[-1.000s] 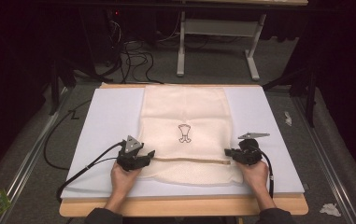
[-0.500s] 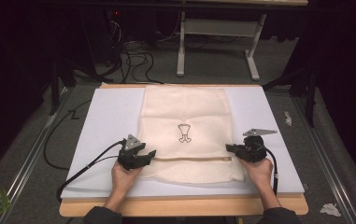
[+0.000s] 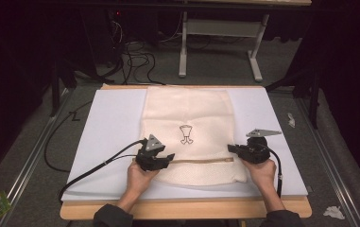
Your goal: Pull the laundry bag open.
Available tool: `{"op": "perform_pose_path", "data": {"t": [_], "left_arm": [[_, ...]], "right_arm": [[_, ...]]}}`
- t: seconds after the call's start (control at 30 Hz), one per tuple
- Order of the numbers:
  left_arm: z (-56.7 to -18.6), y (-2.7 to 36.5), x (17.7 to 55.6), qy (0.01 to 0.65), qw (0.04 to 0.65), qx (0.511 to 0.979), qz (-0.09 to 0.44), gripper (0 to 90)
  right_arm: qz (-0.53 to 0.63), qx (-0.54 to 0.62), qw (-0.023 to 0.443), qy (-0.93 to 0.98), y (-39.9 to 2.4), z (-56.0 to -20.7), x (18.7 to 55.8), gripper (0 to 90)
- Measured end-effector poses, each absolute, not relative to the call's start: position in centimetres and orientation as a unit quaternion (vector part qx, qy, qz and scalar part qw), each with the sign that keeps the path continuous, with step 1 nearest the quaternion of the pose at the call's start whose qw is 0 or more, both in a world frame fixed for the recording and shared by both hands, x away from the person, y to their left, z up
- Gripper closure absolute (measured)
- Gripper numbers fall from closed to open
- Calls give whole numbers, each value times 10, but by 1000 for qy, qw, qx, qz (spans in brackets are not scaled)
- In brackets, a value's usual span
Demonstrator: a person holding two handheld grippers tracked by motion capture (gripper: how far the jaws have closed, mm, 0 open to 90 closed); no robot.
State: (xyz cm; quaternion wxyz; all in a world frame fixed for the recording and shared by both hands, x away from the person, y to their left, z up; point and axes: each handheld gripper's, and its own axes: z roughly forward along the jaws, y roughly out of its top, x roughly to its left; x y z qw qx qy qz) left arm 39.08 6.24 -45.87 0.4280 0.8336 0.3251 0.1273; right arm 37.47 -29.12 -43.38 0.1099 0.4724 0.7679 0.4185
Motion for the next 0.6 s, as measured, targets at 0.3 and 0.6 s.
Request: {"op": "perform_pose_path", "data": {"t": [0.3,0.6], "left_arm": [[-458,27,397,298,429,846,105,504],[-462,3,390,261,446,851,98,541]], "right_arm": [[427,473,104,764,-294,-433,378,882],[432,466,94,766,-288,-428,383,883]]}}
